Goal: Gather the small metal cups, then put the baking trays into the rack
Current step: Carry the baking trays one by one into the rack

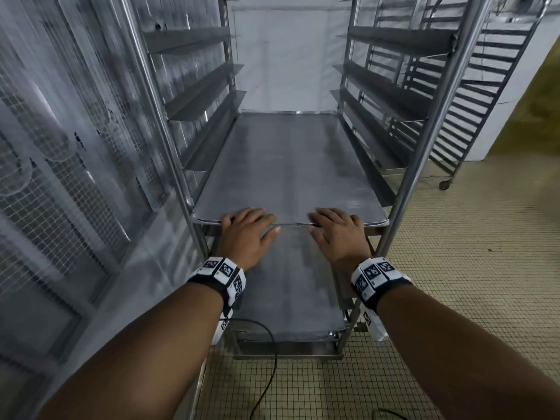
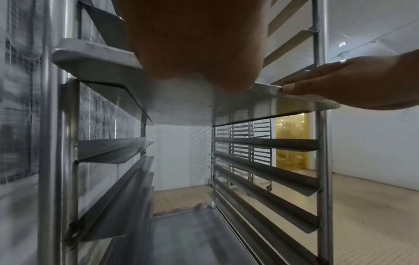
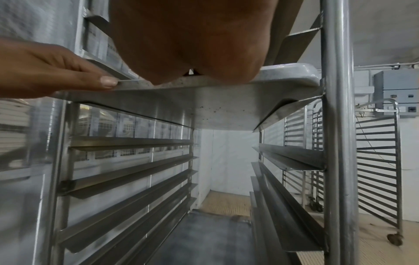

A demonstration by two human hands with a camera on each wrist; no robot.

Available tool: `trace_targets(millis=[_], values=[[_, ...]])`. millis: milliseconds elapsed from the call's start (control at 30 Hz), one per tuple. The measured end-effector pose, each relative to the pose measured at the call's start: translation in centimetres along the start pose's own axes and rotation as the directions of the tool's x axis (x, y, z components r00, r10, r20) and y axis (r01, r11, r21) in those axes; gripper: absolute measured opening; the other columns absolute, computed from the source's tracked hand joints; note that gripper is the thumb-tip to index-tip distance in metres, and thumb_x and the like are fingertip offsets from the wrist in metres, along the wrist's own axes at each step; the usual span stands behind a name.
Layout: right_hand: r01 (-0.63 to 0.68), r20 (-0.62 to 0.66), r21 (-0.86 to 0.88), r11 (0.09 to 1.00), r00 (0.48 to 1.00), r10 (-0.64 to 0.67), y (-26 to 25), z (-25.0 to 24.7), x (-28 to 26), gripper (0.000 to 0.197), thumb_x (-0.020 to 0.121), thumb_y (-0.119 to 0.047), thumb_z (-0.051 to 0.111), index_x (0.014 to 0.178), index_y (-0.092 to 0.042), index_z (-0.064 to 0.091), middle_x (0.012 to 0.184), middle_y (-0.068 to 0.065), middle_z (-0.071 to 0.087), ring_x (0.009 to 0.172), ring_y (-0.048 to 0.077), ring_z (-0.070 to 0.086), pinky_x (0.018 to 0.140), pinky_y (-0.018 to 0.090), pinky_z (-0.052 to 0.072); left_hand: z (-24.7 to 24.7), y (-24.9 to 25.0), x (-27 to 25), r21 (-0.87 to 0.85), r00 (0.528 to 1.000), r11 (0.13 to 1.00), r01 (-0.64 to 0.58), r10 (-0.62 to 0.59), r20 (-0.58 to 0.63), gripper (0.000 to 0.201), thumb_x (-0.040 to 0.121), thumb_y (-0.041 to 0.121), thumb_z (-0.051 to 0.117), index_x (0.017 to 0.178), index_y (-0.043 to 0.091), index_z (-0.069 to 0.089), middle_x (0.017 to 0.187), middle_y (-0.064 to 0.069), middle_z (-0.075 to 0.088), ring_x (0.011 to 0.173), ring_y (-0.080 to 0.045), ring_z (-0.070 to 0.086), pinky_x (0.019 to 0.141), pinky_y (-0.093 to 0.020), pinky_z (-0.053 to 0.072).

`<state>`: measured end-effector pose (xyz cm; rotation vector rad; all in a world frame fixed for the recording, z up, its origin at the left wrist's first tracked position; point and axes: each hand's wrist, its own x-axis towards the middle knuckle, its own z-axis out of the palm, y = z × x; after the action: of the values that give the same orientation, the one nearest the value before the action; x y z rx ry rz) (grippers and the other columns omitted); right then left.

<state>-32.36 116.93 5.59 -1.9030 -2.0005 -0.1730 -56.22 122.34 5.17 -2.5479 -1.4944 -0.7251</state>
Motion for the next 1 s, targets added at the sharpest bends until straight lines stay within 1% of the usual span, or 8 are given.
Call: trace_targets(millis=[267, 400, 467, 533, 567, 700, 833, 1000], values=[[-0.033, 0.043, 0.016, 0.999, 0.999, 0.032, 1.4, 1.2, 4.8, 0.047, 0.101, -0.056, 0.033, 0.141, -0.039, 0.051, 0.151, -0.011, 0.046, 0.141, 0.017, 0.034, 0.11, 0.044, 0.022, 0.8, -1.1, 4.6, 0.008, 0.994, 0.999, 0.036, -0.037, 0.105, 0.053, 0.097, 0.063, 0.031, 0.134, 0.037, 0.059, 0.148, 0.008, 0.051, 0.14, -0.017, 0.038, 0.108, -0.044, 0.023], [-0.162, 0.116, 0.028, 0.986, 0.981, 0.158, 0.4, 0.8, 5.5, 0.045, 0.101, -0.055, 0.034, 0.143, -0.042, 0.045, 0.157, -0.007, 0.037, 0.148, 0.024, 0.023, 0.119, 0.055, 0.01, 0.0, 0.2, 5.6, 0.114, 0.953, 0.986, 0.118, -0.145, 0.265, 0.052, 0.102, 0.053, 0.034, 0.15, 0.033, 0.038, 0.161, 0.006, 0.031, 0.149, -0.028, 0.02, 0.118, -0.059, 0.013], [-0.212, 0.128, 0.056, 0.976, 0.971, 0.204, -0.8, 0.6, 3.4, 0.052, 0.102, -0.052, 0.033, 0.152, -0.039, 0.032, 0.165, -0.002, 0.019, 0.154, 0.028, 0.005, 0.121, 0.058, 0.0, 0.4, 1.5, 3.4, 0.166, 0.946, 0.981, 0.098, -0.143, 0.29, 0.064, 0.101, 0.051, 0.037, 0.158, 0.028, 0.019, 0.168, 0.0, 0.009, 0.153, -0.034, 0.003, 0.119, -0.063, 0.006], [-0.218, 0.138, 0.105, 0.97, 0.969, 0.203, -1.6, 0.7, -0.8, 0.061, 0.101, -0.055, 0.033, 0.157, -0.034, 0.02, 0.168, 0.0, 0.002, 0.154, 0.028, -0.007, 0.12, 0.055, -0.001, 1.5, 3.2, -1.1, 0.128, 0.946, 0.991, 0.041, -0.079, 0.315, 0.073, 0.097, 0.049, 0.045, 0.159, 0.027, 0.013, 0.169, -0.004, 0.0, 0.154, -0.035, -0.004, 0.119, -0.061, 0.004], [-0.215, 0.158, 0.111, 0.97, 0.968, 0.196, -1.9, 0.9, -3.6, 0.064, 0.099, -0.058, 0.032, 0.157, -0.033, 0.02, 0.168, 0.0, 0.001, 0.154, 0.027, -0.006, 0.121, 0.054, 0.001, 2.0, 4.2, -3.8, 0.069, 0.942, 0.997, 0.029, -0.051, 0.333, 0.071, 0.095, 0.048, 0.048, 0.158, 0.025, 0.024, 0.168, -0.006, 0.01, 0.154, -0.034, 0.005, 0.12, -0.058, 0.01], [-0.348, 0.307, 0.104, 0.932, 0.902, 0.303, -0.8, 2.2, -15.5, 0.069, 0.087, -0.066, 0.026, 0.142, -0.032, 0.05, 0.151, -0.001, 0.047, 0.138, 0.025, 0.043, 0.11, 0.043, 0.035, 4.7, 8.7, -12.6, -0.214, 0.861, 0.964, 0.16, -0.03, 0.508, 0.04, 0.094, 0.046, 0.052, 0.124, 0.023, 0.064, 0.121, -0.003, 0.07, 0.11, -0.025, 0.064, 0.093, -0.037, 0.053], [-0.568, 0.35, 0.106, 0.816, 0.79, 0.504, 2.4, 0.6, -28.2, 0.052, 0.092, -0.059, 0.042, 0.132, -0.031, 0.059, 0.13, -0.007, 0.064, 0.114, 0.02, 0.062, 0.091, 0.035, 0.051, 8.2, 15.4, -17.5, -0.368, 0.718, 0.925, 0.093, 0.194, 0.669, 0.029, 0.091, 0.047, 0.055, 0.108, 0.026, 0.066, 0.102, 0.005, 0.073, 0.096, -0.018, 0.068, 0.084, -0.036, 0.056], [-0.822, 0.241, 0.07, 0.566, 0.564, 0.789, 6.6, -5.9, -42.1, 0.029, 0.091, -0.05, 0.052, 0.108, -0.033, 0.067, 0.11, -0.012, 0.065, 0.104, 0.019, 0.065, 0.084, 0.033, 0.052, 8.2, 27.8, -20.3, -0.499, 0.55, 0.863, -0.082, 0.457, 0.699, 0.045, 0.094, 0.053, 0.052, 0.13, 0.028, 0.059, 0.117, 0.005, 0.071, 0.106, -0.016, 0.066, 0.091, -0.032, 0.053]])
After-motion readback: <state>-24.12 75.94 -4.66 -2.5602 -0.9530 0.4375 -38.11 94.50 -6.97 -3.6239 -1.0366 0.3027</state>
